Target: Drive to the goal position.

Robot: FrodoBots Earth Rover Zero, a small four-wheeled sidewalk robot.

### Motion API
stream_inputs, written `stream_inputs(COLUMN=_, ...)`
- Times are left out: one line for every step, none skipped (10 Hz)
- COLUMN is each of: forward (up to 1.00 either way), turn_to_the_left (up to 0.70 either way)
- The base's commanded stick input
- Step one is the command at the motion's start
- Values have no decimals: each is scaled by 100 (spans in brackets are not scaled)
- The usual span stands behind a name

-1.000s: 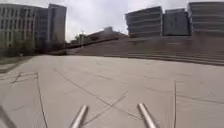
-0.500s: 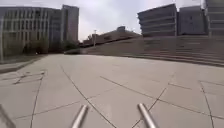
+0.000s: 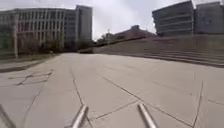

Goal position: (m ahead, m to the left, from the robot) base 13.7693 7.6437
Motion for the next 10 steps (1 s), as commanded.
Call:
stream_inputs(forward=100, turn_to_the_left=0)
stream_inputs(forward=100, turn_to_the_left=0)
stream_inputs(forward=100, turn_to_the_left=0)
stream_inputs(forward=100, turn_to_the_left=0)
stream_inputs(forward=100, turn_to_the_left=0)
stream_inputs(forward=100, turn_to_the_left=0)
stream_inputs(forward=100, turn_to_the_left=0)
stream_inputs(forward=100, turn_to_the_left=0)
stream_inputs(forward=100, turn_to_the_left=0)
stream_inputs(forward=100, turn_to_the_left=0)
